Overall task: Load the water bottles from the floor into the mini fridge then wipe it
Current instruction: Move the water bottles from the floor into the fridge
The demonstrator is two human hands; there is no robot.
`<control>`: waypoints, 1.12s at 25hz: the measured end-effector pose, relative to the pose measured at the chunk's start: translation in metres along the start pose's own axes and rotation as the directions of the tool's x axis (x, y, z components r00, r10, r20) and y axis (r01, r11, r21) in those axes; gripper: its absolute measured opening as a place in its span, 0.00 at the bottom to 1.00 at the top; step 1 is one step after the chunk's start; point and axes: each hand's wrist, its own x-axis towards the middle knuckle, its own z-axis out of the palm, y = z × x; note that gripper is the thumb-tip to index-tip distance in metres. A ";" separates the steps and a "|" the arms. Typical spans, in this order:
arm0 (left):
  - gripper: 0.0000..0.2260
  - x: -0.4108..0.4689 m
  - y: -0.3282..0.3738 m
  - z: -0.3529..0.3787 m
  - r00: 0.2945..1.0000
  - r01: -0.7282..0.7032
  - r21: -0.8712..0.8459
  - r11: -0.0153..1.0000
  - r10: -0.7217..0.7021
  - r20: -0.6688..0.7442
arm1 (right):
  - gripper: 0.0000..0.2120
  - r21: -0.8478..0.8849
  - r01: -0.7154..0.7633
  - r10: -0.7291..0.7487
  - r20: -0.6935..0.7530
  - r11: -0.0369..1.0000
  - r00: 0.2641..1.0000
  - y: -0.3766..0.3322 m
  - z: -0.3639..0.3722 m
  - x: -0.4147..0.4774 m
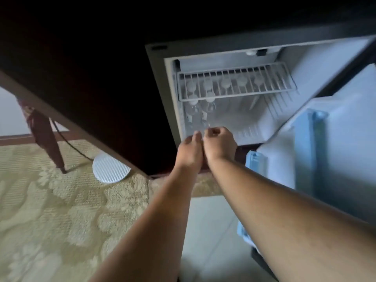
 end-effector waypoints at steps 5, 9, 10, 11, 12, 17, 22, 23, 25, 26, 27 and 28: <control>0.14 -0.143 0.085 -0.046 0.994 0.114 -0.248 0.962 -0.110 0.029 | 0.09 0.019 0.083 -0.084 0.121 0.996 0.989 -0.063 -0.080 -0.112; 0.08 -0.239 0.133 -0.039 0.983 0.177 -0.052 0.983 -0.174 0.061 | 0.07 0.011 0.174 -0.174 0.145 0.985 0.974 -0.095 -0.180 -0.172; 0.06 -0.257 0.143 -0.030 0.980 0.191 -0.041 0.981 -0.188 0.064 | 0.07 0.007 0.180 -0.179 0.107 0.984 0.978 -0.098 -0.207 -0.180; 0.07 -0.271 0.152 -0.019 0.977 0.202 -0.051 0.978 -0.198 0.075 | 0.07 0.005 0.190 -0.190 0.060 0.982 0.980 -0.098 -0.232 -0.183; 0.08 -0.286 0.161 -0.005 0.977 0.198 -0.048 0.979 -0.193 0.092 | 0.08 0.001 0.195 -0.195 0.017 0.981 0.981 -0.093 -0.258 -0.185; 0.19 -0.315 0.163 0.054 0.986 -0.136 0.394 0.909 0.084 0.147 | 0.11 -0.031 -0.061 0.061 0.002 0.998 0.998 -0.041 -0.331 -0.175; 0.28 -0.307 0.128 0.056 0.960 -0.279 0.671 0.687 0.187 0.208 | 0.20 0.078 -0.332 0.300 0.276 0.940 0.913 -0.029 -0.296 -0.169; 0.27 -0.302 0.124 0.051 0.951 -0.308 0.683 0.663 0.224 0.211 | 0.22 0.094 -0.345 0.308 0.282 0.934 0.909 -0.031 -0.287 -0.167; 0.27 -0.292 0.122 0.040 0.941 -0.335 0.697 0.634 0.264 0.212 | 0.24 0.108 -0.367 0.329 0.265 0.924 0.906 -0.036 -0.274 -0.166; 0.27 -0.288 0.122 0.034 0.939 -0.339 0.705 0.623 0.271 0.212 | 0.23 0.120 -0.384 0.345 0.254 0.916 0.903 -0.039 -0.269 -0.165; 0.27 -0.282 0.122 0.029 0.933 -0.350 0.710 0.611 0.290 0.211 | 0.22 0.133 -0.402 0.362 0.249 0.906 0.898 -0.043 -0.262 -0.163; 0.26 -0.277 0.122 0.024 0.927 -0.360 0.717 0.596 0.314 0.205 | 0.22 0.142 -0.412 0.368 0.256 0.900 0.894 -0.046 -0.256 -0.163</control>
